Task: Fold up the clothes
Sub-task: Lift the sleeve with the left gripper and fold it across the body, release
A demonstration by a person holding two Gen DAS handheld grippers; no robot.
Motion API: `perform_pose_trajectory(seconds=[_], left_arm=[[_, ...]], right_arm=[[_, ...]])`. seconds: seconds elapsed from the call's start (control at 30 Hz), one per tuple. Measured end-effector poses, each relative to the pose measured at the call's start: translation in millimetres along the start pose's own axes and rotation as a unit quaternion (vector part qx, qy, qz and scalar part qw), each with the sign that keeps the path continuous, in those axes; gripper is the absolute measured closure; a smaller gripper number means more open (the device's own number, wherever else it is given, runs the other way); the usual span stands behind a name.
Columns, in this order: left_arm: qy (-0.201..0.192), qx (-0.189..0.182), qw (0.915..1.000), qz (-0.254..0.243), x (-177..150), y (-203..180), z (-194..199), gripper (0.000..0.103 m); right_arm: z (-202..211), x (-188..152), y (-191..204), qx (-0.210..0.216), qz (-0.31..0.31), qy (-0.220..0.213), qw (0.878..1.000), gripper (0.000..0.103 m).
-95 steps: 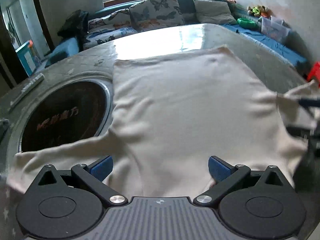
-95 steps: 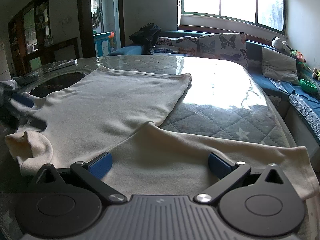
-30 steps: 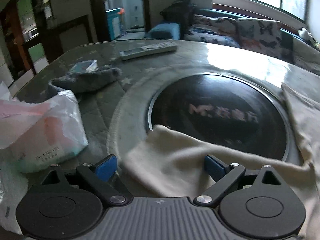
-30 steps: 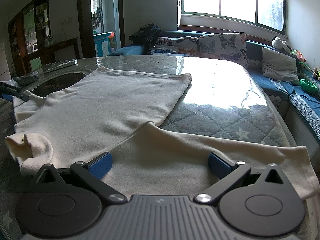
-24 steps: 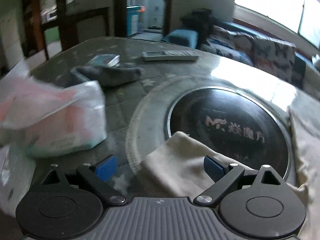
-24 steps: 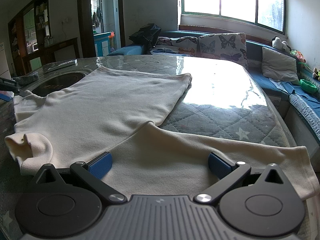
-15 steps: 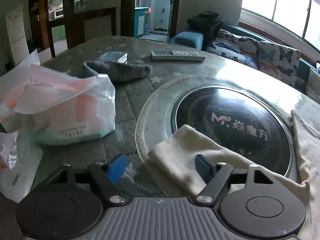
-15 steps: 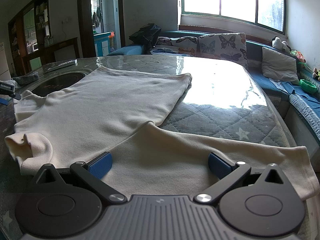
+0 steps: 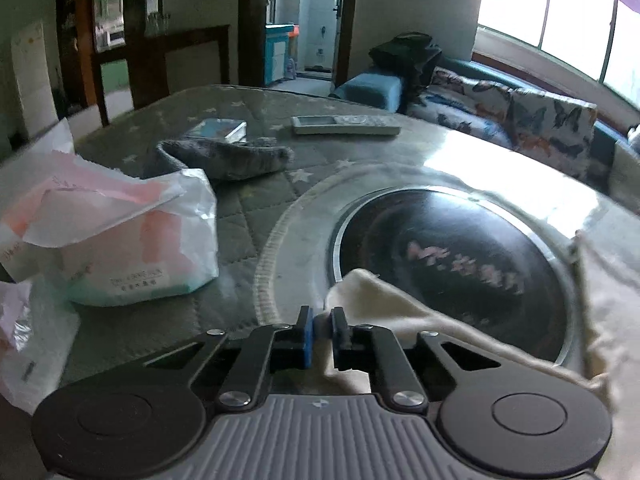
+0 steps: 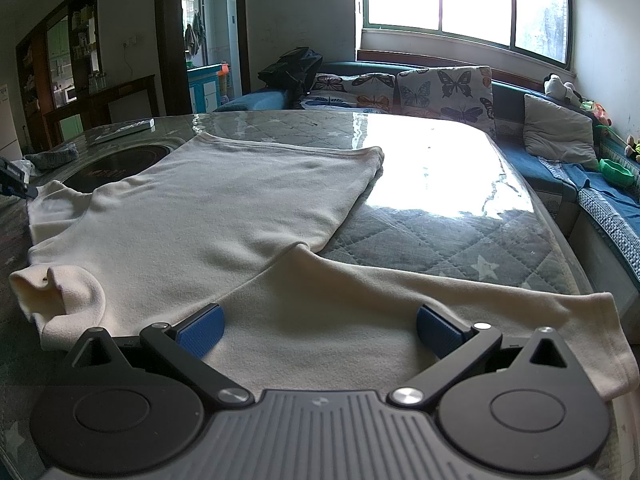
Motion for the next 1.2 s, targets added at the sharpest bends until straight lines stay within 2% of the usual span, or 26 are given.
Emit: perform_pose_trajectory(seconds=[0.13,0.23,0.43,0.6,0.77,0.9,1.03,1.1,1.17,1.2], left_arm=[[-0.004,-0.057,0.9983,0.010,9.8,-24.7,20.9,0.095],[-0.011,-0.109,0.9939,0.006,19.2,-55.2,42.5,0.096],[-0.018,-0.224,0.9744,-0.006,34.7,-130.2,88.4,0.097],[-0.004,-0.326,0.9445,-0.043,24.8,-206.9,127.1,0.098],[0.029,-0.405,0.9089,-0.095,-9.9,-279.5,149.8,0.099],[0.072,-0.434,0.8877,-0.137,-52.0,-326.1,152.0,0.099],[0.093,-0.433,0.8798,-0.172,-81.3,-343.8,147.1,0.098],[0.091,-0.424,0.8811,-0.188,-87.0,-341.5,144.0,0.095],[0.081,-0.409,0.8872,-0.198,-85.5,-328.7,141.8,0.084],[0.076,-0.401,0.8901,-0.203,-84.7,-322.3,140.7,0.075]], right_arm=[[0.1,0.3,0.0,-0.001,0.001,0.000,1.000,0.000],[0.2,0.5,0.1,-0.001,0.002,0.000,1.000,0.000],[0.4,0.0,0.6,-0.001,0.001,-0.001,1.000,0.000],[-0.4,-0.4,0.9,-0.001,0.001,0.001,1.000,0.000],[-0.5,0.1,0.8,-0.001,0.002,0.001,1.000,0.000],[-0.3,0.1,0.3,-0.001,0.001,0.000,1.000,0.000],[-0.3,-0.2,0.5,-0.001,0.001,0.000,1.000,0.000],[-0.3,-0.2,0.6,-0.001,0.001,0.000,1.000,0.000],[0.0,0.2,0.7,-0.001,0.001,0.000,1.000,0.000],[0.2,0.8,0.9,-0.002,0.002,0.001,1.000,0.000]])
Point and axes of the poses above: each gripper's, at about its wrist camera, not at the fingertips, and z roughly against the way its jaws point, y to its left, x to its top, the point moved 9 cm from there along -z, roughly the way its jaws point, and after that the axes turned 5 degrees about -y, right-handed, at the moved point
